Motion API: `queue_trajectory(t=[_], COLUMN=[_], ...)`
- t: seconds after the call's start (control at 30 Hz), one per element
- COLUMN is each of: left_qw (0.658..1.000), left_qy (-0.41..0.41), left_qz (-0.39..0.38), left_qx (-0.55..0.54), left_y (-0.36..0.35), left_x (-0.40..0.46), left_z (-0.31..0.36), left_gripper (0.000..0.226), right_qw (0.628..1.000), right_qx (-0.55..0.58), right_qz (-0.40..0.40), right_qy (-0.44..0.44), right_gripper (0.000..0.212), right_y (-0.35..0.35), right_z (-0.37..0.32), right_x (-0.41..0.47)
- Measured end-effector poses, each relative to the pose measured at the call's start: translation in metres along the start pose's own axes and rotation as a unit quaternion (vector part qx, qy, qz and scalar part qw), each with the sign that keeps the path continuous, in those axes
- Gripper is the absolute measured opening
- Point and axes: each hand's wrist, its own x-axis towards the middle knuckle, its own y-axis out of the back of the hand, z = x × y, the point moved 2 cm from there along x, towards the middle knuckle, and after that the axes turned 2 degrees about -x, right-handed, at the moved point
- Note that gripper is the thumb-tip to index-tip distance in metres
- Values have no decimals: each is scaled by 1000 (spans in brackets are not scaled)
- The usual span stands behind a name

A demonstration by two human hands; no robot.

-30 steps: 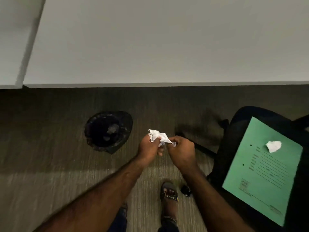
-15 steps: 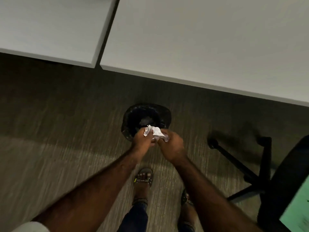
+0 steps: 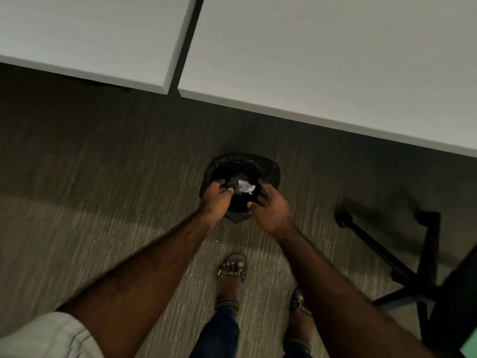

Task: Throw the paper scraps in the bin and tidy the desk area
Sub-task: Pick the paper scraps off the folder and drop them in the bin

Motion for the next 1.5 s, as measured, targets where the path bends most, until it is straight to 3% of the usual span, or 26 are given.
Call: queue_trajectory(t=[0.23, 0.53, 0.7, 1.0, 1.27, 1.5], left_qw=[999, 977, 963, 903, 867, 870], left_qy=[-25, -133, -170, -237, -276, -279], left_qz=[4, -47, -126, -286, -317, -306], left_qx=[42, 158, 164, 215, 268, 266], left_y=[-22, -135, -232, -395, -460, -486], left_x=[-16, -77, -132, -243, -280, -293], left_z=[-1, 16, 25, 12, -9, -19], left_gripper=[43, 31, 31, 38, 40, 39], right_qw=[998, 985, 970, 914, 910, 931], right_qx=[50, 36, 32, 3, -119, -150], right_qz=[40, 163, 234, 403, 395, 312], right_qy=[7, 44, 48, 36, -26, -112], right_gripper=[55, 54, 46, 42, 61, 86], right_y=[37, 177, 284, 456, 535, 550], right_z=[21, 79, 126, 213, 279, 313], right_x=[-15, -89, -139, -214, -216, -204])
